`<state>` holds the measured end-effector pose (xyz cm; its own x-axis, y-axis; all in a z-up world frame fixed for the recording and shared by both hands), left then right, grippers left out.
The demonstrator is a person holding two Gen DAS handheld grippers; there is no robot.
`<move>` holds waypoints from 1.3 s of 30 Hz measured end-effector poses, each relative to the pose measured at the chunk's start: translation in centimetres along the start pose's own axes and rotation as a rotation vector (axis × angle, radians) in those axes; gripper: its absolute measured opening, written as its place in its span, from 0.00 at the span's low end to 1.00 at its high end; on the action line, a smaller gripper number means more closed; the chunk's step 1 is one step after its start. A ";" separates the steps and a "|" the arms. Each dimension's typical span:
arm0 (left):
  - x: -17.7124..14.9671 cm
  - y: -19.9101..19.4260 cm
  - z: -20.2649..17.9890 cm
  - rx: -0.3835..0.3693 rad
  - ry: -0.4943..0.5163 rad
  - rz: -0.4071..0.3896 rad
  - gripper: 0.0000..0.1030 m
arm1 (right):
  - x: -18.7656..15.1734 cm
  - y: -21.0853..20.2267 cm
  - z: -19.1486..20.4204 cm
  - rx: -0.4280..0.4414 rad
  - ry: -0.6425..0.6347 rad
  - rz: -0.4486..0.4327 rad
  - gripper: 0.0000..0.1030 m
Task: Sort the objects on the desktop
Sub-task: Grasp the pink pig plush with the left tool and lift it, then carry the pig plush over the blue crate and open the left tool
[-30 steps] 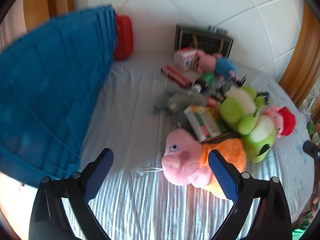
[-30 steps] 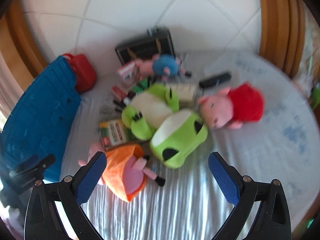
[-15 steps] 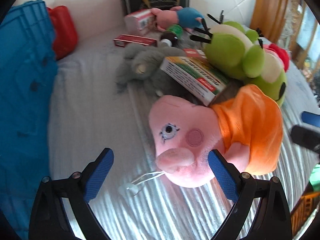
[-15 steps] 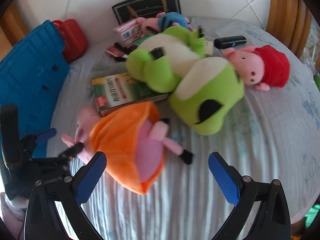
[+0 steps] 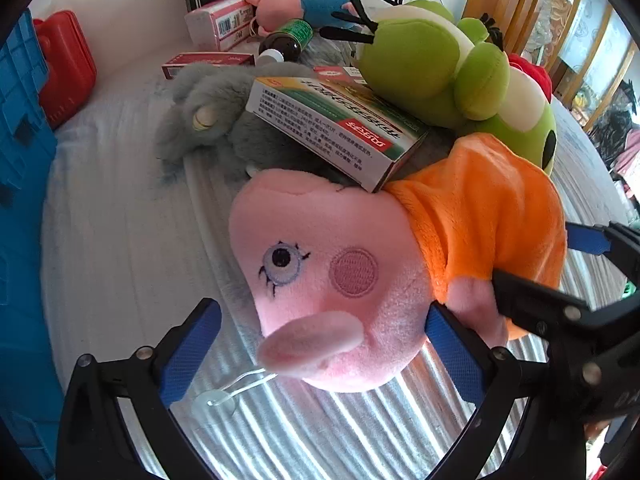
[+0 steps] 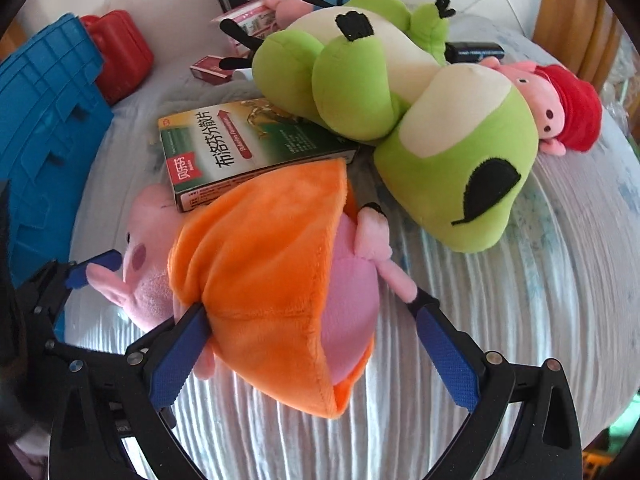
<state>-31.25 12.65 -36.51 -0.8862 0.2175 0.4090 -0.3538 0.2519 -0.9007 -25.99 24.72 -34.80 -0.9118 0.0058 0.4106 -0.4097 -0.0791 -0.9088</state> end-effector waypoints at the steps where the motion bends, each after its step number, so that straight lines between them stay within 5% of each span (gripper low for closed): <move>1: 0.0 0.0 -0.1 -0.005 -0.003 -0.009 1.00 | 0.0 0.1 0.0 0.012 -0.003 -0.003 1.00; 6: -0.3 0.2 -0.6 -0.021 -0.019 -0.046 1.00 | -0.3 0.5 -0.8 0.029 0.023 0.010 1.00; 11: -0.9 1.5 -0.9 -0.022 -0.007 0.028 1.00 | -0.7 1.9 -0.6 0.074 0.021 0.066 1.00; 12: -0.9 1.2 -1.0 -0.033 -0.012 0.018 0.94 | -0.8 2.0 -0.6 0.081 0.028 0.057 0.99; 13: -1.0 0.7 -1.4 -0.056 -0.007 0.012 0.77 | -0.7 1.8 -0.6 0.083 0.028 0.047 0.96; 15: -1.1 -0.2 -2.1 -0.041 0.016 -0.012 0.73 | -0.5 0.9 0.0 0.109 0.007 0.015 0.78; 19: -0.6 -2.0 -2.5 -0.021 0.025 -0.047 0.70 | -0.3 -0.7 0.3 0.102 -0.037 0.003 0.73; 30: 4.9 -15.7 -2.0 -0.019 0.012 -0.345 0.70 | 5.5 -13.5 2.4 0.121 -0.167 -0.254 0.71; 39: 9.1 -29.9 4.0 0.123 -0.095 -0.575 0.71 | 13.9 -24.2 9.7 0.173 -0.367 -0.462 0.72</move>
<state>-29.90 3.28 -6.47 -0.5634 -0.0085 0.8261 -0.8117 0.1920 -0.5516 -28.53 17.06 -6.40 -0.5592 -0.2631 0.7862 -0.7220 -0.3116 -0.6178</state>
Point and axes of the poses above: each gripper's, at about its wrist camera, not at the fingertips, and y roughly the way its jaws point, z to its left, x to its top, the point moved 7 cm from there along y, roughly the way its jaws point, and after that the axes turned 11 degrees about -y, right-handed, at the moved point
